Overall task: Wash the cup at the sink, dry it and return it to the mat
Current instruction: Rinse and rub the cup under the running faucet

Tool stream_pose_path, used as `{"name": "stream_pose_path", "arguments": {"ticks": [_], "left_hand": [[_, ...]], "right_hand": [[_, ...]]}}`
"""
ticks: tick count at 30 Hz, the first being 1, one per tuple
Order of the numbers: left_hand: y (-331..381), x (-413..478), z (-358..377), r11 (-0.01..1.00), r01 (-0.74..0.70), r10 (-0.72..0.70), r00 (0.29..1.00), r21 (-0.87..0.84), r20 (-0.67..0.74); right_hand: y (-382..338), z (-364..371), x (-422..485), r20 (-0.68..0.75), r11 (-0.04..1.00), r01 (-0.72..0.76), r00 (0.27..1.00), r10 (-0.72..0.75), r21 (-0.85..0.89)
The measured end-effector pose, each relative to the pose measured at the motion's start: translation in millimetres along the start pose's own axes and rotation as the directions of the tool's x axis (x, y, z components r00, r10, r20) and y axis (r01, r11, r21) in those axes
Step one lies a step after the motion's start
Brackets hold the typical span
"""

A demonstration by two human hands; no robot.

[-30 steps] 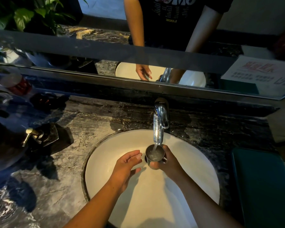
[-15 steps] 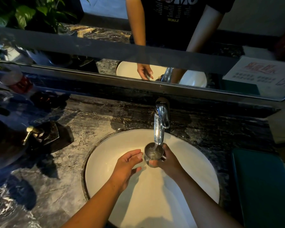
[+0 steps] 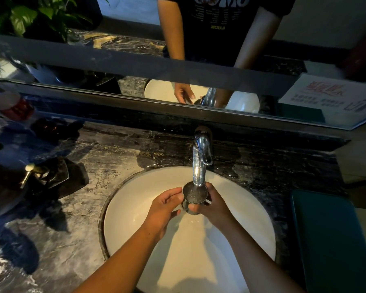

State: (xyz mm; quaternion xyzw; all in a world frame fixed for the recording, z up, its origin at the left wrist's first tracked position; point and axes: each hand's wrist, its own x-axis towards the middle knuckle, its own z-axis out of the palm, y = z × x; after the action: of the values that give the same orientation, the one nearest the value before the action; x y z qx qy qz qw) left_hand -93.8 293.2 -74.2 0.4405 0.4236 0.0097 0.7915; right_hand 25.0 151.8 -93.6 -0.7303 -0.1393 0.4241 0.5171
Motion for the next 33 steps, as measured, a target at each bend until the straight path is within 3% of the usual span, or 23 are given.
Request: {"name": "stream_pose_path", "arguments": {"ticks": [13, 29, 33], "left_hand": [[7.5, 7.0, 12.8, 1.0, -0.015, 0.013, 0.993, 0.02, 0.121], [-6.5, 4.3, 8.1, 0.995, 0.046, -0.052, 0.996, 0.084, 0.075], [-6.7, -0.2, 9.4, 0.997, 0.076, -0.079, 0.991, 0.034, 0.109]], "right_hand": [[-4.0, -7.5, -0.4, 0.016, 1.0, 0.02, 1.0, -0.02, 0.003], [-2.2, -11.6, -2.2, 0.079, 0.992, -0.115, 0.991, 0.11, 0.054], [-4.6, -10.2, -3.6, 0.073, 0.992, -0.123, 0.99, 0.124, -0.023]]}}
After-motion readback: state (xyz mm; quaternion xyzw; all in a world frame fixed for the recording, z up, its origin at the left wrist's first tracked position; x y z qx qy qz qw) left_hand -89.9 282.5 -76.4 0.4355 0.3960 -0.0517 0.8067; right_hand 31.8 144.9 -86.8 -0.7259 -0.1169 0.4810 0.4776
